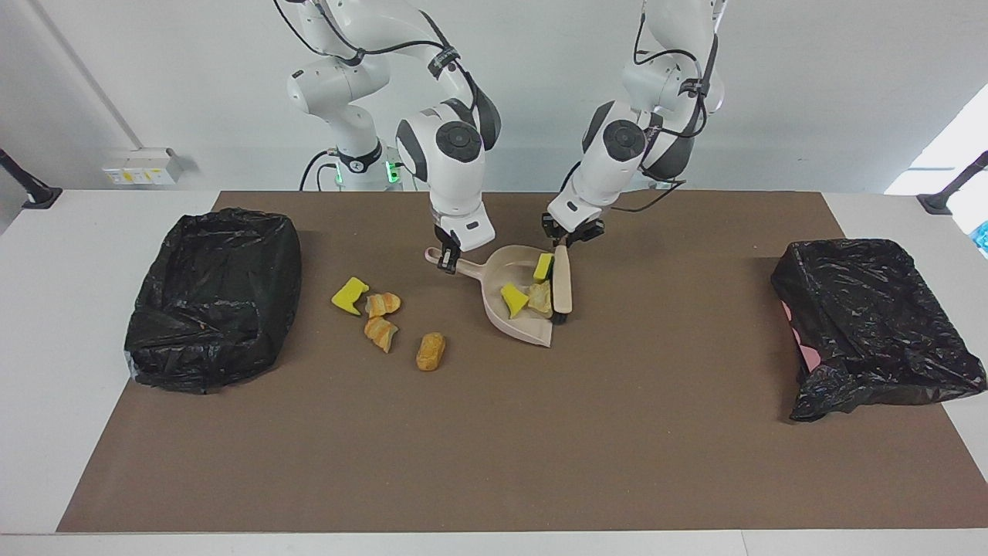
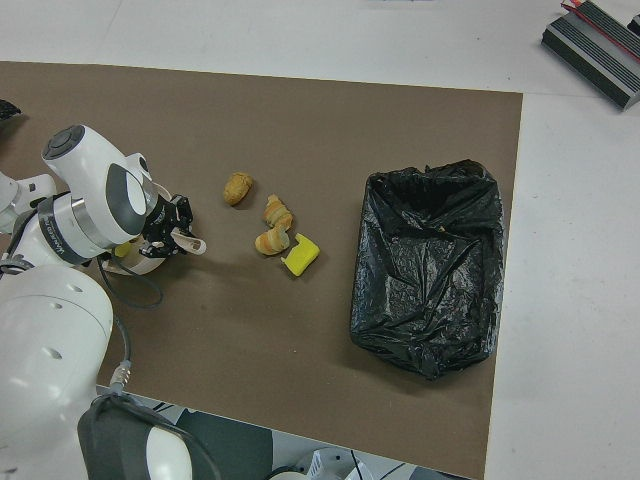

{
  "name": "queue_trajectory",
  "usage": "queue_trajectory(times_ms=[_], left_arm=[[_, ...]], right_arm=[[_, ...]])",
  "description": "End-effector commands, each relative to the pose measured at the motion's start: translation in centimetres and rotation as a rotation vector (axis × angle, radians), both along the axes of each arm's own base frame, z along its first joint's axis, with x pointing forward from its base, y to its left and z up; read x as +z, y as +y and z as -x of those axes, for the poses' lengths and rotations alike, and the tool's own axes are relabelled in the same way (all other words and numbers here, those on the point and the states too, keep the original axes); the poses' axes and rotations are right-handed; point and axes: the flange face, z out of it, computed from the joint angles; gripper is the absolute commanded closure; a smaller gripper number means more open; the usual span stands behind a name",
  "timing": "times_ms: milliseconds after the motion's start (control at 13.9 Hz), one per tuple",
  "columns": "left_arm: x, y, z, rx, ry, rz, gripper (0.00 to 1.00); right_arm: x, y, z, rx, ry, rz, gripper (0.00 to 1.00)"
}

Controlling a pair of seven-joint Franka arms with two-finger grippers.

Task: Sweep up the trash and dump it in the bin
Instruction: 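Sweep the sponges and bread into the dustpan with the left gripper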

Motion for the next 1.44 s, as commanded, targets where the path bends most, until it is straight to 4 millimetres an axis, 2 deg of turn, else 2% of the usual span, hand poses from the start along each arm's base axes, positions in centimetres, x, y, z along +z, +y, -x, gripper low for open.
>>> queue_trajectory(times_ms=[0,72,215,359,502,646,861,1005,1148,1364], left_arm=[[1.4,-0.9,-0.4,0.076,-0.004,0.021,1.00],[1.7,-0.9,-0.6,0.080,-0.009,0.023,1.00],[2.3,0.3,-1.6,0.081,-0.014,0.018,1.00],[2.6,3.0,-3.3,0.098,-0.020,-0.027,1.00],[2.7,4.0,-3.6,0.071,-0.034,-0.079,1.00],[2.7,6.3,-4.8,0.080,-0.046,-0.120,1.00],[2.5,8.1,-5.6,0.089,-0.045,-0.121,1.00],[2.2,8.9,-5.8,0.069,-0.043,-0.117,1.00],[1.5,9.0,-5.1,0.065,-0.034,-0.121,1.00],[0.3,7.5,-4.2,0.043,-0.033,-0.126,1.00]], right_arm=[[0.1,-0.2,-0.1,-0.021,-0.026,0.006,1.00],[0.0,-0.2,-0.1,-0.023,-0.025,0.007,1.00],[0.1,-0.2,-0.1,-0.024,-0.027,0.006,1.00],[0.1,-0.1,0.0,-0.033,-0.028,0.006,1.00],[0.0,-0.1,0.0,-0.038,-0.027,0.007,1.00],[0.1,-0.2,-0.1,-0.047,-0.029,0.007,1.00],[0.1,-0.2,-0.1,-0.055,-0.029,0.008,1.00],[0.0,-0.2,-0.1,-0.055,-0.028,0.009,1.00],[0.0,-0.2,-0.1,-0.056,-0.028,0.007,1.00],[0.0,-0.2,-0.1,-0.062,-0.029,0.007,1.00]])
